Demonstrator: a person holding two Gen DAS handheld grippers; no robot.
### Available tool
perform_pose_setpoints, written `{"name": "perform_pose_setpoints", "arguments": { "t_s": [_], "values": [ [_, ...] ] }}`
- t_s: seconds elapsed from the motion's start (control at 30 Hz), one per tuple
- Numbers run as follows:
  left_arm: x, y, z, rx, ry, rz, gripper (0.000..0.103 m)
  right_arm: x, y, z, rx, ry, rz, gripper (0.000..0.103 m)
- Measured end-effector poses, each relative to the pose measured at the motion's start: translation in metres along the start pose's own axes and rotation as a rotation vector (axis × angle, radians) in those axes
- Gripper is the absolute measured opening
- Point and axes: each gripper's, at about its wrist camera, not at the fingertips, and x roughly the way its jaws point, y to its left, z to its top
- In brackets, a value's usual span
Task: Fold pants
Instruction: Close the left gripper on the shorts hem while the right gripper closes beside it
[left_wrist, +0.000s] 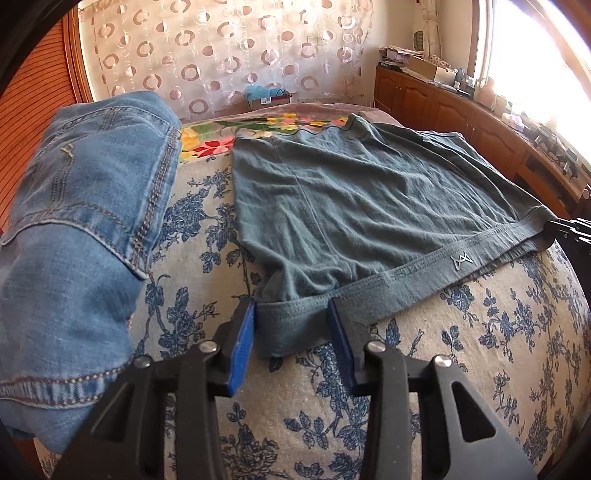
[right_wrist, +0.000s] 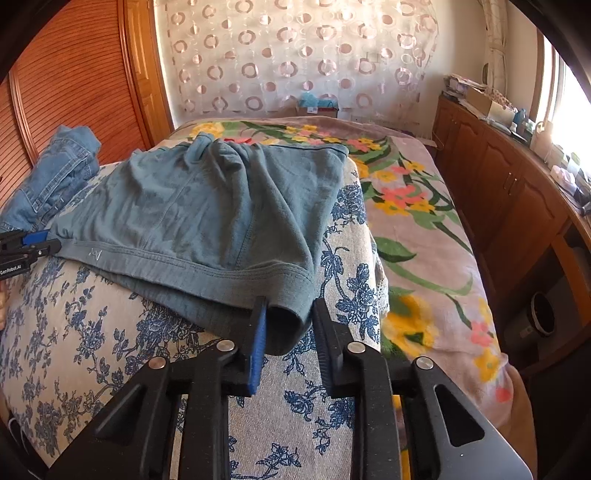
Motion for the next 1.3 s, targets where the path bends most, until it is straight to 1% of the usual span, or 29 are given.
{"name": "perform_pose_setpoints", "arguments": {
  "t_s": [0.1,0.33,0.4,0.57,0.73,0.97,1.3],
  "values": [
    [-0.004,0.002,-0.001,-0.003,-0.007,0.004,0.023,-0.001,0.001,-0.001,0.002,0.0,0.005,0.014],
    [-0.011,0.001,-0.004,0.011,-0.02,0.006,0.015,-0.004,0.001,-0.002,0.007,-0.009,0.017,0.01],
    [-0.015,0.0,-0.005,0.012,-0.027,0.004,0.011,-0.006,0.001,-0.002,0.011,-0.015,0.018,0.01],
    [-0.027,-0.001,-0.008,0.017,-0.042,-0.001,0.007,-0.016,0.005,-0.003,0.011,-0.039,0.016,0.008],
    [-0.042,0.001,-0.013,0.007,-0.062,-0.007,0.006,-0.028,0.007,-0.006,0.012,-0.059,0.009,0.005],
    [-0.065,-0.004,-0.024,0.013,-0.088,-0.022,0.006,-0.044,0.016,-0.017,0.0,-0.076,0.021,0.001],
    [-0.091,-0.004,-0.031,0.02,-0.124,-0.031,0.005,-0.055,0.022,-0.031,0.002,-0.094,0.001,0.0]
  ]
}}
